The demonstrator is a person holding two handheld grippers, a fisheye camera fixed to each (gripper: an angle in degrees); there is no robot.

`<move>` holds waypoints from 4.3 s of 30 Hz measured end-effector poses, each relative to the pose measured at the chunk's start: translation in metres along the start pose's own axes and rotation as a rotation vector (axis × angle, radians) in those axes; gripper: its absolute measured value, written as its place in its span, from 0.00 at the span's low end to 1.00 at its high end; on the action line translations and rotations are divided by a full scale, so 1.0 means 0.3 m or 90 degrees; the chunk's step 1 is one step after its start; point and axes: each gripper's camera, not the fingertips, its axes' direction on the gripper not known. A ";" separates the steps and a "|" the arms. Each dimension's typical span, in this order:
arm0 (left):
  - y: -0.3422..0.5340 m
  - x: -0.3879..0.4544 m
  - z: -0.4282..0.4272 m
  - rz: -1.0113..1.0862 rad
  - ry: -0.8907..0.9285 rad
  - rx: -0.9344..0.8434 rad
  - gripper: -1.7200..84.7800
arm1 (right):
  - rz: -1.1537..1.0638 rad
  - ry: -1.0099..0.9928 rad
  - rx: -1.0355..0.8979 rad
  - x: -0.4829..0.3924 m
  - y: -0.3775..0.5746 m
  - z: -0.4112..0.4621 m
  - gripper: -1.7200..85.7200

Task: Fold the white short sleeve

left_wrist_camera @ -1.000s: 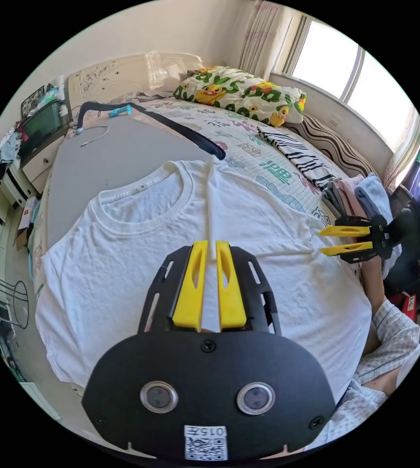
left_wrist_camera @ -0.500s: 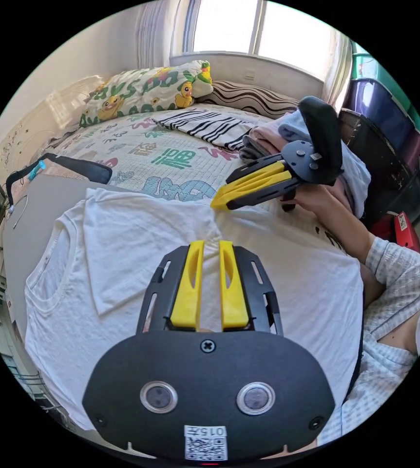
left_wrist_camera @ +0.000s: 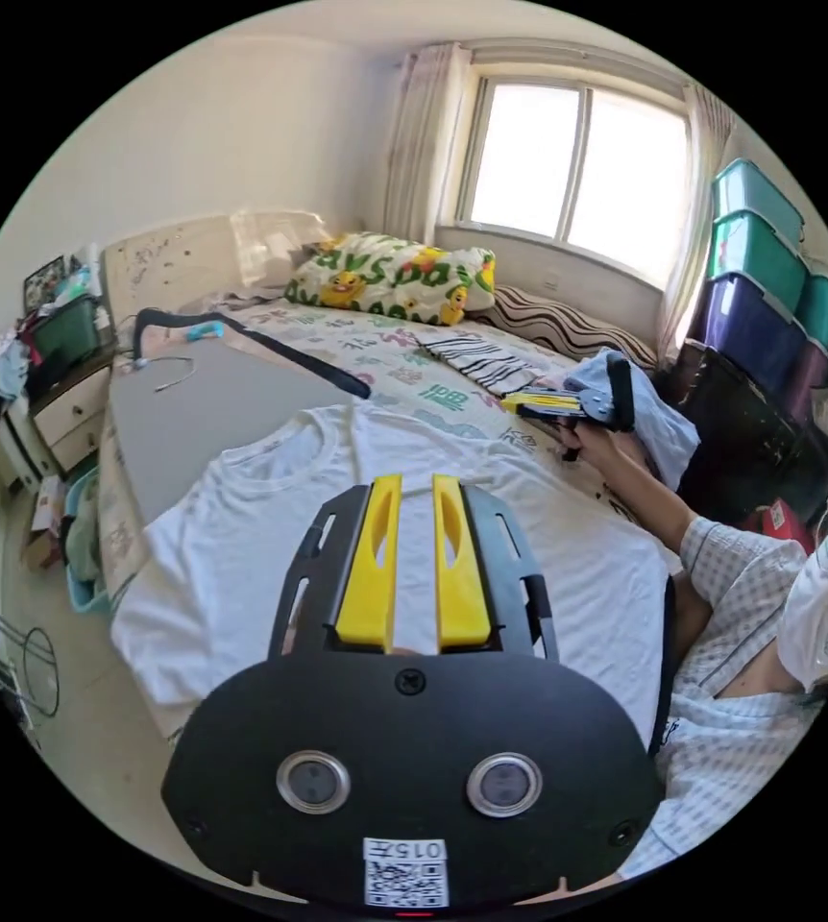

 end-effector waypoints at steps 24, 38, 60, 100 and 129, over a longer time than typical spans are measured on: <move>0.663 -0.351 0.217 -0.120 0.024 -0.106 0.15 | -0.277 -0.170 -0.290 -1.552 -0.868 1.312 0.16; 0.841 -0.267 0.062 -0.135 -0.026 0.042 0.15 | -0.173 -0.132 -0.197 -1.350 -0.895 1.243 0.02; 0.586 -0.009 0.201 0.114 0.005 -0.011 0.04 | 0.033 -0.330 -0.162 -0.619 -0.679 1.052 0.02; 0.472 0.079 0.151 0.120 -0.105 -0.084 0.09 | 0.052 -0.306 -0.238 -0.443 -0.969 1.235 0.11; 0.360 0.102 0.076 0.109 -0.074 -0.096 0.09 | -0.211 -0.289 -0.309 -0.512 -0.752 0.689 0.09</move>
